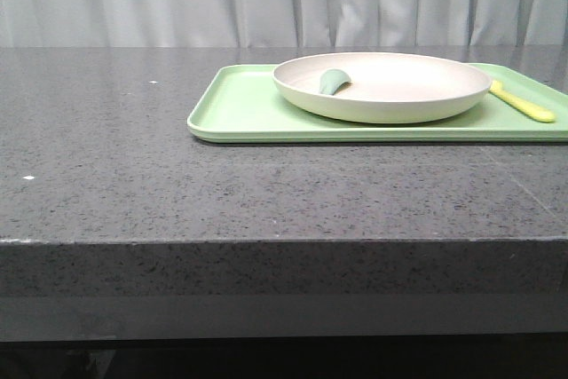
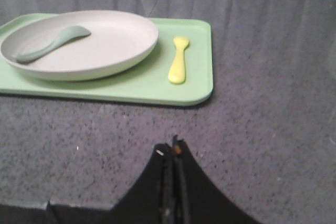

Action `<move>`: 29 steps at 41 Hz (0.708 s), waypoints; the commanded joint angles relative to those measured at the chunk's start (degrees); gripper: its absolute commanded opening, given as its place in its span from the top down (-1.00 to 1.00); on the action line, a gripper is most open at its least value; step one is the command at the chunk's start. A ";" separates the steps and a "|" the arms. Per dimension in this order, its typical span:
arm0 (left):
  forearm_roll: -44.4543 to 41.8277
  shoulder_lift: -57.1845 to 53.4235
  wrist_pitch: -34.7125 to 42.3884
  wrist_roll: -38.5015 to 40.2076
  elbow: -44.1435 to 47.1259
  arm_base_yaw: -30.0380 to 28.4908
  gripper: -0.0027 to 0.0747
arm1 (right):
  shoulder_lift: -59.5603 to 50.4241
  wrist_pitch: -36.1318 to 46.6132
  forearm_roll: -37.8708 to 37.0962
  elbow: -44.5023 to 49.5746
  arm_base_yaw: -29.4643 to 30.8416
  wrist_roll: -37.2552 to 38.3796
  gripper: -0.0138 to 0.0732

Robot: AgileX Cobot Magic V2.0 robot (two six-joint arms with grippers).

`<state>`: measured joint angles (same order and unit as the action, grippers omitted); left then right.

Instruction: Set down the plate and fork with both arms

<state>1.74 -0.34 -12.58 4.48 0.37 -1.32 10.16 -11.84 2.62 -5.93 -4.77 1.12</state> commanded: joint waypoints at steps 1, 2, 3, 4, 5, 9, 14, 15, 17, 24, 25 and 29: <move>0.46 -1.13 4.39 0.43 0.17 0.06 0.98 | 0.49 7.83 -0.60 2.40 -0.19 -0.42 0.95; 0.46 -1.13 4.39 0.43 0.17 0.06 0.98 | 0.49 8.01 -0.60 3.11 -0.19 -0.42 0.95; 0.46 -1.13 4.39 0.43 0.17 0.06 0.98 | 0.49 8.32 -0.60 3.75 -0.19 -0.42 0.95; 0.46 -1.13 4.39 0.43 0.17 0.06 0.98 | 0.43 8.44 -0.60 4.49 -0.19 -0.42 0.95; 0.46 -1.13 4.39 0.43 0.17 0.06 0.98 | 0.38 8.41 -0.60 5.12 -0.19 -0.42 0.95; 0.46 -1.13 4.39 0.43 0.17 0.06 0.98 | -1.07 8.35 -0.60 6.89 -0.19 -0.42 0.95; 0.46 -1.13 4.39 0.43 0.17 0.06 0.98 | -4.01 6.04 -0.60 7.29 -0.03 -0.42 0.95; 0.46 -1.13 4.39 0.43 0.17 0.06 0.98 | -4.56 5.37 -0.60 7.29 -0.03 -0.42 0.95; 0.46 -1.13 4.39 0.43 0.17 0.06 0.98 | -6.02 4.29 -0.60 7.29 -0.03 -0.42 0.95; 0.46 -1.13 4.39 0.43 0.17 0.06 0.98 | -12.11 1.29 -0.60 7.29 0.01 -0.42 0.95; 0.46 -1.13 4.49 0.43 0.17 0.06 0.98 | -11.90 1.49 -0.60 7.29 0.01 -0.42 0.95; 0.46 -1.13 4.49 0.43 0.17 0.06 0.98 | -11.76 1.70 -0.60 7.29 0.07 -0.42 0.95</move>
<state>1.74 -0.34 -12.58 4.48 0.37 -1.32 -0.58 -14.12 2.62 1.54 -4.86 1.12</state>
